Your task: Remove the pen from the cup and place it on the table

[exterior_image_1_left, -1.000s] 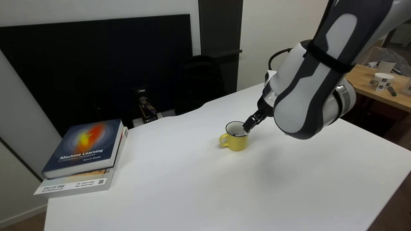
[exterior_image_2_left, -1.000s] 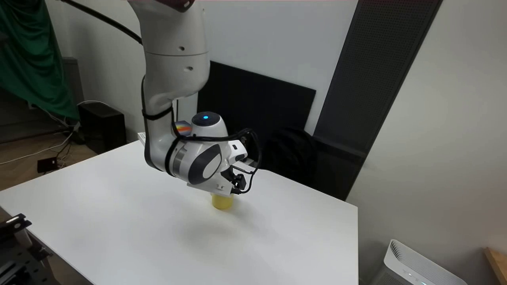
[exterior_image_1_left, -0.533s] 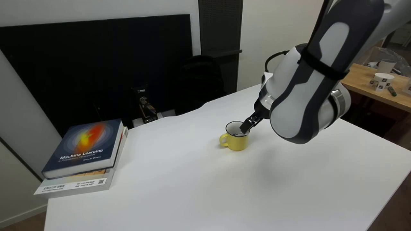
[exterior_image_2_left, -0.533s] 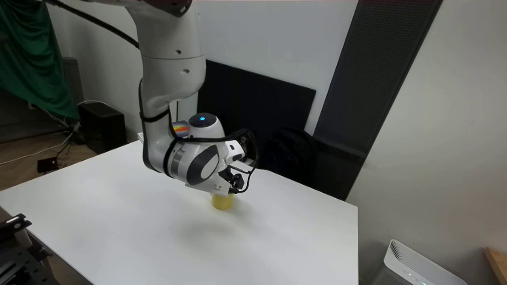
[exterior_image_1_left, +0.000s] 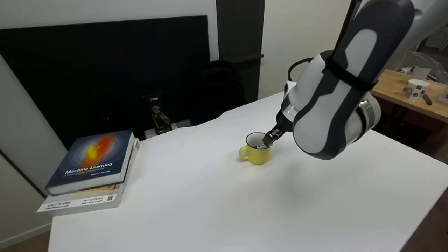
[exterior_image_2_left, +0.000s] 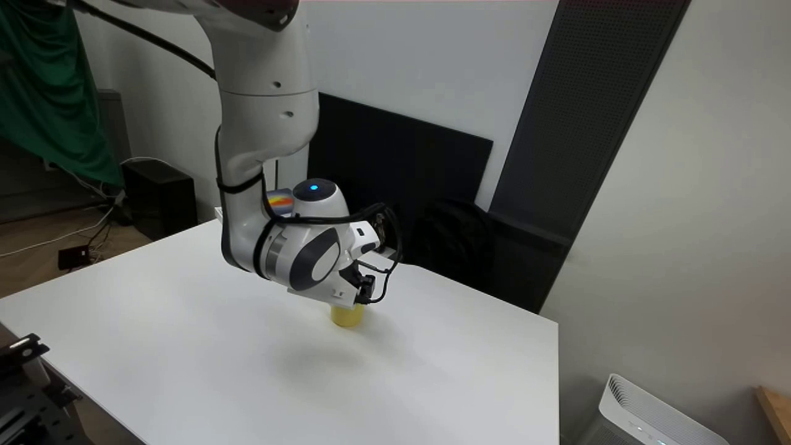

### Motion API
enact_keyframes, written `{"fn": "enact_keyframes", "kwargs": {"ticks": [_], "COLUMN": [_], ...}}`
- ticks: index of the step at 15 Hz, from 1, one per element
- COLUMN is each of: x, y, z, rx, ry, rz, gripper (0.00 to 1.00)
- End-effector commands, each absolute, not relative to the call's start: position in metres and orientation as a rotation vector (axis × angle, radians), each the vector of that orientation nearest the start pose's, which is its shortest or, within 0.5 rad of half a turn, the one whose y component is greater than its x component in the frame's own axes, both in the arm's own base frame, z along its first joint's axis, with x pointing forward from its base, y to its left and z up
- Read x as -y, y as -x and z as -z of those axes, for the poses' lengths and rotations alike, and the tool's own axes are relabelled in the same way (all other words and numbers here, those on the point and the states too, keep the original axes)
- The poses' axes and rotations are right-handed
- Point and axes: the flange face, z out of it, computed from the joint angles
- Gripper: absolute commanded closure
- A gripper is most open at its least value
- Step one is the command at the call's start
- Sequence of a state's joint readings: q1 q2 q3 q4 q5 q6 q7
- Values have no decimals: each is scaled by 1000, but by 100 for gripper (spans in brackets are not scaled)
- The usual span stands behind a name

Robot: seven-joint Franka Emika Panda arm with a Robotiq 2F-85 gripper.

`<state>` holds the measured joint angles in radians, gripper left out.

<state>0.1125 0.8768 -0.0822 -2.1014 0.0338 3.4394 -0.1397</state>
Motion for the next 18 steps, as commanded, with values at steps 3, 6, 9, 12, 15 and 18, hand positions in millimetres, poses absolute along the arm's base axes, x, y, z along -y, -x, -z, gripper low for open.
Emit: {"fn": "enact_keyframes", "kwargs": {"ticks": [3,6,9,12,15,18], "x": [-9,-4,0,5,11,18], "y": [-573,-575,-578,-588,-602,-615], "z": [-48,-46,-55,-72,-96,-123], "rx": [218,186,140,106,88,68], "ry": [3138,3149,3143,3151,3152,3133], "rz": [750,731,696,703,737,706], "gripper": [75,95,96,96,96,96]}}
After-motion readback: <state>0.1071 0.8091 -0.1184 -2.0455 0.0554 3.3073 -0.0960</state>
